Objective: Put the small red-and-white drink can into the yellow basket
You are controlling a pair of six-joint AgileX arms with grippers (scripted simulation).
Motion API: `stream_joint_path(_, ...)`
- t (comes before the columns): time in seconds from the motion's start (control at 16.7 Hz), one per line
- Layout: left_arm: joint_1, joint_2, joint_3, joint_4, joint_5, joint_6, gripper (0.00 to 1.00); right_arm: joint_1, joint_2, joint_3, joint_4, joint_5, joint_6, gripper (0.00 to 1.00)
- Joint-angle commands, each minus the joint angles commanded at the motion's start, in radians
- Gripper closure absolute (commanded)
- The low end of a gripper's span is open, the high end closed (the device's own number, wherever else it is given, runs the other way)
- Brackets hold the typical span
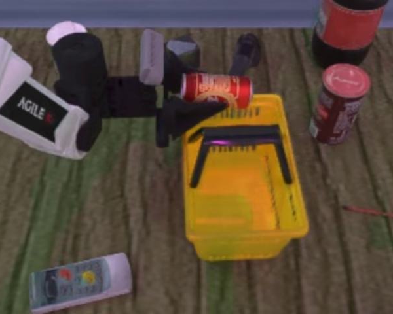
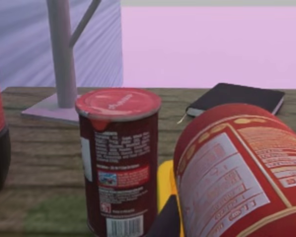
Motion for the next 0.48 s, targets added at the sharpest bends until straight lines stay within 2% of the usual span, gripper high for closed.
stream_joint_path(0.12, 0.000, 0.000, 0.000, 0.000, 0.000, 0.000, 1.00, 0.000, 0.000, 0.000, 0.000, 0.000, 0.000, 0.00)
stream_joint_path(0.48, 0.000, 0.000, 0.000, 0.000, 0.000, 0.000, 0.55, 0.000, 0.000, 0.000, 0.000, 0.000, 0.000, 0.00)
